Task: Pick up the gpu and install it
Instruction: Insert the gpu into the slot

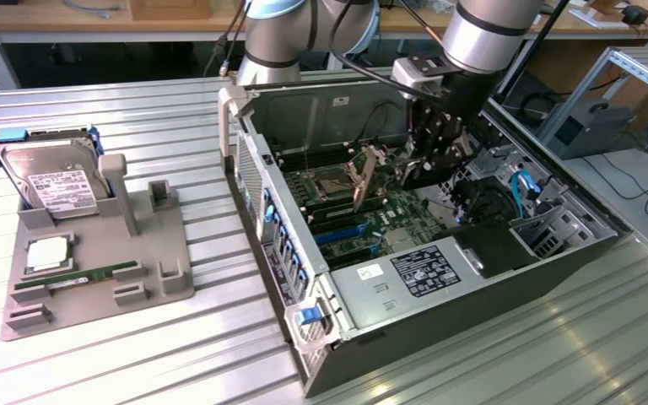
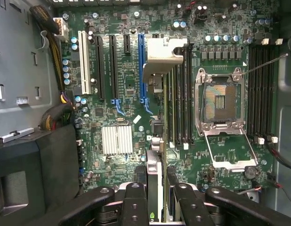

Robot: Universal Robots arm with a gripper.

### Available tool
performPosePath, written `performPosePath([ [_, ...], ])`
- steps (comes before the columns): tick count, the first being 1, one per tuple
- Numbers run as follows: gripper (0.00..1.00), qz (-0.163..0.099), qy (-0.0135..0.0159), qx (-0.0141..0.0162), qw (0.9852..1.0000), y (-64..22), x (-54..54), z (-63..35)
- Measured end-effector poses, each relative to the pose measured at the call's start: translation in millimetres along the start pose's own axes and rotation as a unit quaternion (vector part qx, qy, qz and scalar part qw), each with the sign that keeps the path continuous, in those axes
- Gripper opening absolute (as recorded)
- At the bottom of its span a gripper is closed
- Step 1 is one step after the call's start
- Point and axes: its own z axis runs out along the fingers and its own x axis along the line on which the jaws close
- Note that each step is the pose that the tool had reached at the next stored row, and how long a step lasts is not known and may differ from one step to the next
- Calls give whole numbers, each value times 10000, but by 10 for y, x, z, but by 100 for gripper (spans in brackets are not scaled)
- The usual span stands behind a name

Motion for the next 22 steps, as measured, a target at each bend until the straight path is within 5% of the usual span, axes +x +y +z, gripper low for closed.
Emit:
performPosePath([
  [22, 27, -14, 0, 0, 10000, 0, 52, 32],
])
